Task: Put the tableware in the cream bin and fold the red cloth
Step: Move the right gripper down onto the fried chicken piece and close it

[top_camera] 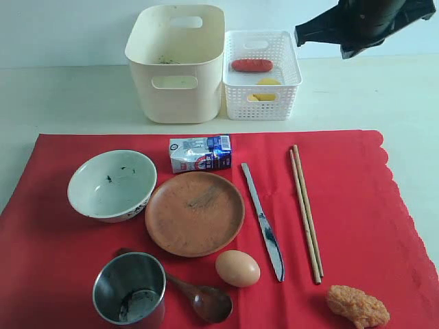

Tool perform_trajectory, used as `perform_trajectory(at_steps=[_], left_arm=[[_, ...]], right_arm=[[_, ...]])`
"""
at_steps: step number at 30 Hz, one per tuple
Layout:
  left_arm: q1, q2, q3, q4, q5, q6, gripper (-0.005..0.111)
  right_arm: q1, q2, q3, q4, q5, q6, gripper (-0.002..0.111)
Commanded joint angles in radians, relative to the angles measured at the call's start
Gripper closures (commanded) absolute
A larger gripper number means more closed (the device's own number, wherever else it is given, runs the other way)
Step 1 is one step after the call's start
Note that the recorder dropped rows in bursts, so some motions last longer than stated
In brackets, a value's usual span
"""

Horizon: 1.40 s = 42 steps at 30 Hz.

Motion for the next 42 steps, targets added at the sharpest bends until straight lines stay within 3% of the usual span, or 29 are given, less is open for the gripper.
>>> perform_trajectory(at_steps=[1,7,17,28,35,42], left_arm=[[0.003,-0.005,0.0,-0.009,-0.001,0.0,0.104],[0.003,-0.005,0.0,-0.009,-0.001,0.0,0.104],[0.003,-0.005,0.0,-0.009,-0.001,0.0,0.104],[0.003,-0.005,0.0,-0.009,-0.001,0.0,0.104],[0.003,-0.005,0.0,-0.009,-0.001,0.0,0.104],[0.003,-0.005,0.0,-0.009,-0.001,0.0,0.104]], right_arm=[[-0.003,-0.104,0.123,0.045,-0.002,-0.001,0.108],[0.02,-0.247,0.315,0.112,-0.017,-0.009,0.108],[0.239,-0.411,0.633,0.211,-0.021,-0.046,0.108],[0.42,-0.423,0.801,0.328,0.002,-0.04,0.107],[0.456,-0.423,0.856,0.338,-0.088,0.007,0.084],[0.456,-0.421,0.886,0.282,-0.125,0.088,0.051]])
